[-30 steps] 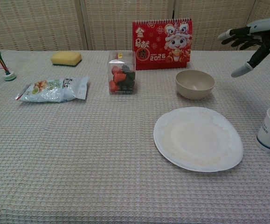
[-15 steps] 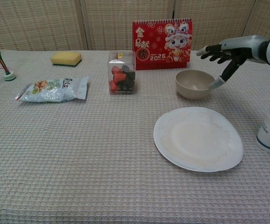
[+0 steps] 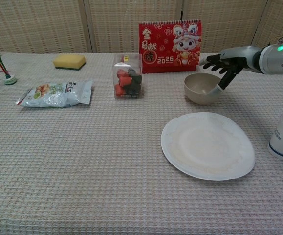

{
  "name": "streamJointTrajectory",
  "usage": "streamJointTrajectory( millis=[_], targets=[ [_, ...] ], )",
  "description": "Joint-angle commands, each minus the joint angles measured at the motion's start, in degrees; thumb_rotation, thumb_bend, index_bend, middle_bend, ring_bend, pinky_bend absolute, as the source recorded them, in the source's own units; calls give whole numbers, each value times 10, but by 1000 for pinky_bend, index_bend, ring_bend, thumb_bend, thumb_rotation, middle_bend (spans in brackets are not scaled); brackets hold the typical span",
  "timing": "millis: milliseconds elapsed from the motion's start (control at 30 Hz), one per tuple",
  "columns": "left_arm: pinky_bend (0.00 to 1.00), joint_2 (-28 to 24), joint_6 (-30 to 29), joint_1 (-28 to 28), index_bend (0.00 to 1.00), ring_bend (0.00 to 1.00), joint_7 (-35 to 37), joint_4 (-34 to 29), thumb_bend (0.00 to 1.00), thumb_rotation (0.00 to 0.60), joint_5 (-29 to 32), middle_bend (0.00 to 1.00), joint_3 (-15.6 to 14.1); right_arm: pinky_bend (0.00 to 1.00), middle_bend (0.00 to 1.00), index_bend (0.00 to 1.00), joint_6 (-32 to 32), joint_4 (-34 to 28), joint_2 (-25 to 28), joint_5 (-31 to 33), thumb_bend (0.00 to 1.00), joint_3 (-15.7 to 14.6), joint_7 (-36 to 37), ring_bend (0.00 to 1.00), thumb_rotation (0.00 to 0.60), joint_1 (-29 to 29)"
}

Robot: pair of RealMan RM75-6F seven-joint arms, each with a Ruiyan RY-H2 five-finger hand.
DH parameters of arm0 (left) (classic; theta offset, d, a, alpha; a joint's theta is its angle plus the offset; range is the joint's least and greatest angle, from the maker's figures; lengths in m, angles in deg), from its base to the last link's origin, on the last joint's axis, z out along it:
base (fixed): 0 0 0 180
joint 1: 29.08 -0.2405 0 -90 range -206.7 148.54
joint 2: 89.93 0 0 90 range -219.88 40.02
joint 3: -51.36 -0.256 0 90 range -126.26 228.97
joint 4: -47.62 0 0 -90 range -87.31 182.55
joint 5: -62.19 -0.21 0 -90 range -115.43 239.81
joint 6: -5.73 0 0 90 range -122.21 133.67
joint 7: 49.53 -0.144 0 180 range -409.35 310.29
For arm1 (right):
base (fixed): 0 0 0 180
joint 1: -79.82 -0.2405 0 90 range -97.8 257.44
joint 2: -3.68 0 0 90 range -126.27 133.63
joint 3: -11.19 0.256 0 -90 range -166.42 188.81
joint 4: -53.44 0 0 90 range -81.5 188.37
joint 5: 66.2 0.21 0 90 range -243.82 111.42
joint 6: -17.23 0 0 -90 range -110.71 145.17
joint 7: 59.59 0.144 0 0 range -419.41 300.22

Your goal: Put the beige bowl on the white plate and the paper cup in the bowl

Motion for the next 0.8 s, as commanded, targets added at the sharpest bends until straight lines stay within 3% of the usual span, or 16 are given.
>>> streamJointTrajectory(
  millis=[33, 367, 500, 567, 700, 800],
  targets=[
    [259, -1, -3, -1, 0, 0, 1, -1, 342, 600, -1, 0, 0, 0, 6, 0, 9, 18, -12, -7, 0, 3, 10, 0, 600, -3],
    [259, -6, 0, -1, 0, 0, 10, 0, 342, 600, 2, 0, 1, 0, 14, 0, 28, 70, -50, -26, 0, 13, 38, 0, 600, -12],
    [259, -8, -2, -2, 0, 0, 17, 2, 342, 600, 3, 0, 3, 12, 121, 0, 23, 88, -64, -34, 68, 16, 44, 40, 600, -13],
    [259, -9, -2, -2, 0, 0, 19, 2, 342, 600, 3, 0, 3, 81, 179, 8, 18, 95, -70, -36, 132, 16, 42, 116, 600, -13],
    [259, -10, -5, -3, 0, 0, 19, 1, 342, 600, -1, 0, 1, 343, 266, 63, -1, 104, -84, -42, 219, 19, 44, 245, 600, -9],
    [259, -10, -5, -3, 0, 0, 19, 0, 342, 600, 0, 0, 1, 390, 295, 82, -15, 101, -87, -48, 241, 24, 46, 272, 600, -6]
  ],
)
